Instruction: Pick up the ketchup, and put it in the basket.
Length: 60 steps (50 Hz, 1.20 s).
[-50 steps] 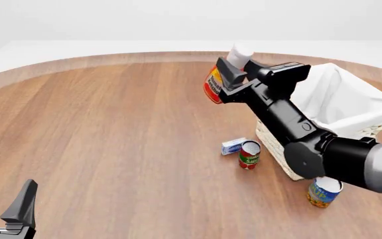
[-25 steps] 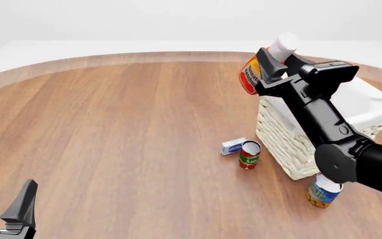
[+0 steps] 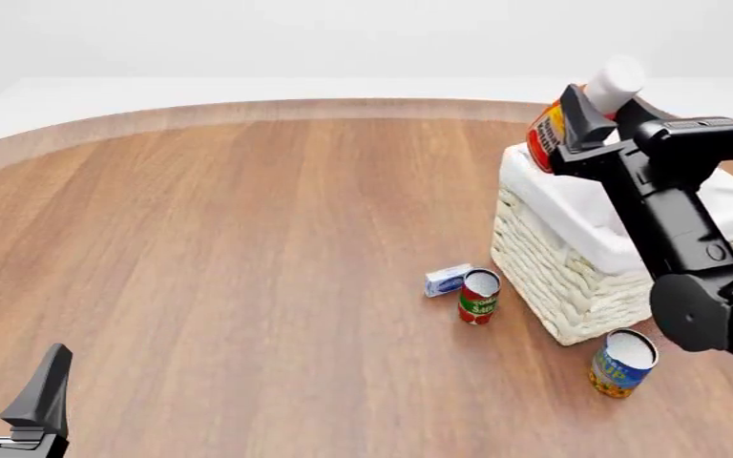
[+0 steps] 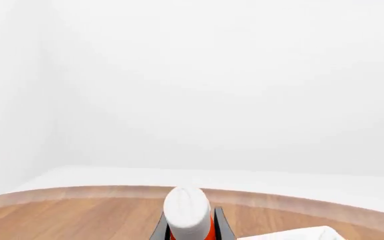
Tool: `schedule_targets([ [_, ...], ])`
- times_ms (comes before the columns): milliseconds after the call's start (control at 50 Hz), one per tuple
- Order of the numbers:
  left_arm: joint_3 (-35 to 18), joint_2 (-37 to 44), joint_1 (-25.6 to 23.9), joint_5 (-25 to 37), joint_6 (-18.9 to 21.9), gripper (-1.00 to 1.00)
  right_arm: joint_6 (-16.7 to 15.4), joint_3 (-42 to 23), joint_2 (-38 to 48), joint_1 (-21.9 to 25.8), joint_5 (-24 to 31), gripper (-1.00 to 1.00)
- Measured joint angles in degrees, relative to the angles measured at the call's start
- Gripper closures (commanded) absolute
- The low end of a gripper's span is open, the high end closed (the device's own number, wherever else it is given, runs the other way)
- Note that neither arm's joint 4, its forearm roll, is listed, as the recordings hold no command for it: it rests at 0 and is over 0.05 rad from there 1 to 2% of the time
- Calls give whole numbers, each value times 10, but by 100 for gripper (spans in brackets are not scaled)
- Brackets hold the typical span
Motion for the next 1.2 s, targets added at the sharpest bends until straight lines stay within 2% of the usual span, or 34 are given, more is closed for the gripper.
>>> schedule_targets([
  [200, 0, 0, 0, 0, 0, -100, -33, 3, 2, -31, 1, 100],
  [400, 0, 0, 0, 0, 0, -100, -50, 5, 13, -55, -1, 100],
  [860, 0, 0, 0, 0, 0, -100, -63, 7, 49, -104, 3, 100],
  [1200, 0, 0, 0, 0, 0, -100, -59, -1, 72, -133, 19, 100],
])
